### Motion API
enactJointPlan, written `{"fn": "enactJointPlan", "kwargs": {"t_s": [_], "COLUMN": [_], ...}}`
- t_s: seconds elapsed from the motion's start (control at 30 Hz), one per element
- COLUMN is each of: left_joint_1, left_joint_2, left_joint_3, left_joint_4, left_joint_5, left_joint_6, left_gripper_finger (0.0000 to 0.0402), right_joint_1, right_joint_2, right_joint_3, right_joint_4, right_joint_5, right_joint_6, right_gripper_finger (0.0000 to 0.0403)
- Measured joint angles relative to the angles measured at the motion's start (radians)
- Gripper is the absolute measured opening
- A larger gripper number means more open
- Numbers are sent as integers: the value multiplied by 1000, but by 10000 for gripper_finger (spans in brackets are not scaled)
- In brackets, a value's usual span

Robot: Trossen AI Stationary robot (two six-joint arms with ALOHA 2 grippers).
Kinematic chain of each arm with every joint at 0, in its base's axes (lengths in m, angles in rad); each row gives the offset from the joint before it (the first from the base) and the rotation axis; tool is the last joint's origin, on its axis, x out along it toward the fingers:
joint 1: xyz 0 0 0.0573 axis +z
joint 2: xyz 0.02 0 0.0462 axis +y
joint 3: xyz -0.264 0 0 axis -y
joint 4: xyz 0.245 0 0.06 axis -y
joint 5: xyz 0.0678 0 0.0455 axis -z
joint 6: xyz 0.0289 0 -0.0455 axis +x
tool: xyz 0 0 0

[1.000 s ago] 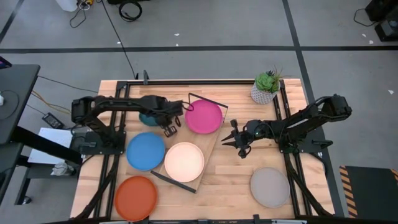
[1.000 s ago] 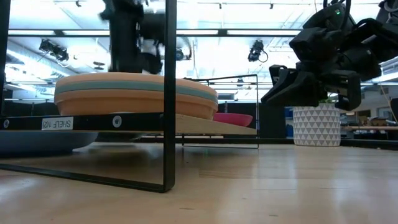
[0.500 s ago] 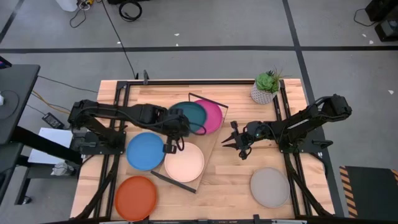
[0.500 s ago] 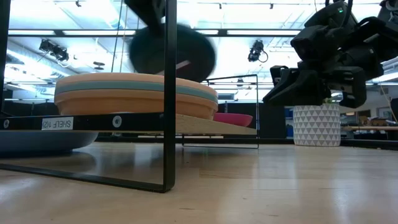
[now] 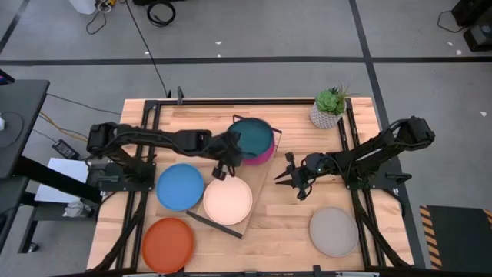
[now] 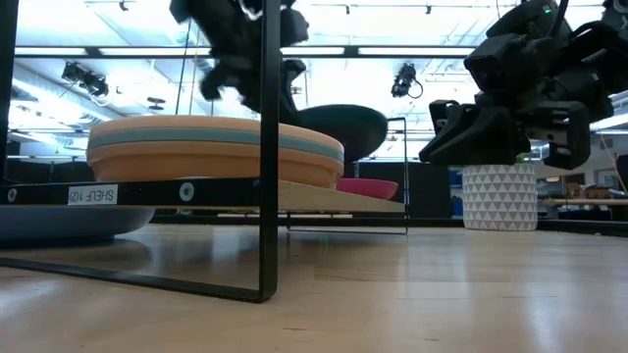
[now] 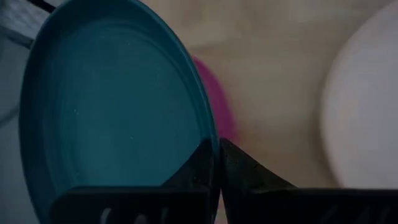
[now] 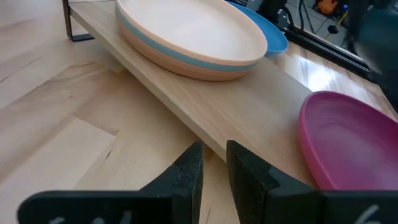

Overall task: Place and stack plates onto a shelf
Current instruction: Stack the green plate on the top of the pink plate on the shelf

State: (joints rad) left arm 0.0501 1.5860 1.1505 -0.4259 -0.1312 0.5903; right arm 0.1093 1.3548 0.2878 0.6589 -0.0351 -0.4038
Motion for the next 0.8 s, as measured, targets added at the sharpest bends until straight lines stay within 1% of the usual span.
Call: {"fn": "enactJointPlan", "kwargs": {"t_s": [0.1,0.23,0.37,0.47,0.6,0.8], "left_joint_1": [39,72,68,39,-4,-59], "left_joint_2": [10,40,89,112,115,102], "left_joint_3": [-58,-98,-103,-103,-102,-102], "left_joint_4": [176,259,232,210,209,195], "left_joint_5": [37,51,86,86,83,67], "left_joint_6": [52,55,46,46,44,-1], "left_gripper_finger": [14,20,23,19,19,21], "right_joint_1": [0,0,0,0,0,0], "right_joint_2": [0,0,0,0,0,0], "right_joint_3": [0,0,0,0,0,0], "right_joint_4": [0,-1,-7,-7,-9,-9], "right_joint_5": [1,1,1,0,0,0], "right_joint_6": [1,4,4,4,4,4], "right_gripper_finger": [77,77,77,77,77,77]}}
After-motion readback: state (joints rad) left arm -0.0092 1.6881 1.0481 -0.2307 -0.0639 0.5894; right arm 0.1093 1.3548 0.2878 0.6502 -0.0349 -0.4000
